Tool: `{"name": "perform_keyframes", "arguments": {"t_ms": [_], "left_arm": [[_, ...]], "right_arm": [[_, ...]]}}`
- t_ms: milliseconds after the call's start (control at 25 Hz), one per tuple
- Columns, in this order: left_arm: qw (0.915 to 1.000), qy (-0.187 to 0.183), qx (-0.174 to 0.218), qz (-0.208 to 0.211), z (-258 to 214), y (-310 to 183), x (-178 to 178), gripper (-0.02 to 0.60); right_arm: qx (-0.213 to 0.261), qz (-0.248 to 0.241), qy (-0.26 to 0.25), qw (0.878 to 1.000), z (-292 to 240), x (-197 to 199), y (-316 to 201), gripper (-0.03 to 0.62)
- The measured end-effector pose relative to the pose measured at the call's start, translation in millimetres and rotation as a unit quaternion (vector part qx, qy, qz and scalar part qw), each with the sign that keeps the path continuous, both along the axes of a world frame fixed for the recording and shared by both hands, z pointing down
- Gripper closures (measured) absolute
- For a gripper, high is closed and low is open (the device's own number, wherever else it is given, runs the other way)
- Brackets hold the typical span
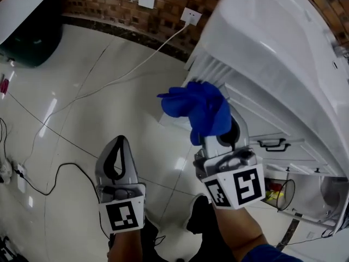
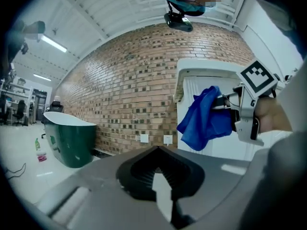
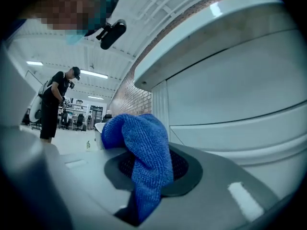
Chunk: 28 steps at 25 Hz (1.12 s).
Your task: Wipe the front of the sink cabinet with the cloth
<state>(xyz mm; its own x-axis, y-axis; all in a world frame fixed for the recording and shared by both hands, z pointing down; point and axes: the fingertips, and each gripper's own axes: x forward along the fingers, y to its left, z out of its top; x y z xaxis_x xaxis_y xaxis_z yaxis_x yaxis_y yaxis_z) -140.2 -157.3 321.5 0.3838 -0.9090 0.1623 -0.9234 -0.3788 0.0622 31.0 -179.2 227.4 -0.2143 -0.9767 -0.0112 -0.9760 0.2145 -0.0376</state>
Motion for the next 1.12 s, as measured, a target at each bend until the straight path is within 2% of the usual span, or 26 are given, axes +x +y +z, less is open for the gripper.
{"name": "perform_keyframes", "arguments": {"t_ms": [120,280,360,480,640,760,880,1120], "left_arm": [[0.9995,-0.011,0.003,0.029,12.5,-8.8,13.1,0.577],[0.9995,0.004,-0.011,0.029,7.0,-3.3,26.4,0.577],[0.9991,-0.001,-0.008,0.041,-6.9,2.3,34.5,0.578],[0.9977,-0.019,0.014,0.064,-36.5,3.0,43.0,0.577],[0.9958,-0.02,0.051,0.073,-79.5,-4.1,46.2,0.577],[0.9927,-0.029,0.081,0.084,-93.5,-7.2,54.3,0.577],[0.9904,-0.021,0.102,0.092,-86.1,-13.7,64.8,0.577],[0.9859,-0.006,0.118,0.119,-51.4,-10.0,92.9,0.577]], "right_arm": [[0.014,0.002,0.004,1.0,-2.8,1.3,-3.2,0.531],[-0.002,0.008,-0.002,1.0,-8.0,4.0,-12.1,0.531],[-0.006,0.007,-0.004,1.0,-15.0,2.7,-17.8,0.532],[-0.009,0.013,-0.007,1.0,-24.9,-0.8,-23.3,0.531],[-0.007,0.022,-0.009,1.0,-34.4,-4.5,-21.1,0.531],[0.007,0.02,0.001,1.0,-39.2,-6.4,-18.8,0.531],[0.024,0.021,0.017,0.999,-34.7,-2.6,-16.9,0.531],[0.057,0.046,0.025,0.997,-28.5,25.8,7.3,0.531]]}}
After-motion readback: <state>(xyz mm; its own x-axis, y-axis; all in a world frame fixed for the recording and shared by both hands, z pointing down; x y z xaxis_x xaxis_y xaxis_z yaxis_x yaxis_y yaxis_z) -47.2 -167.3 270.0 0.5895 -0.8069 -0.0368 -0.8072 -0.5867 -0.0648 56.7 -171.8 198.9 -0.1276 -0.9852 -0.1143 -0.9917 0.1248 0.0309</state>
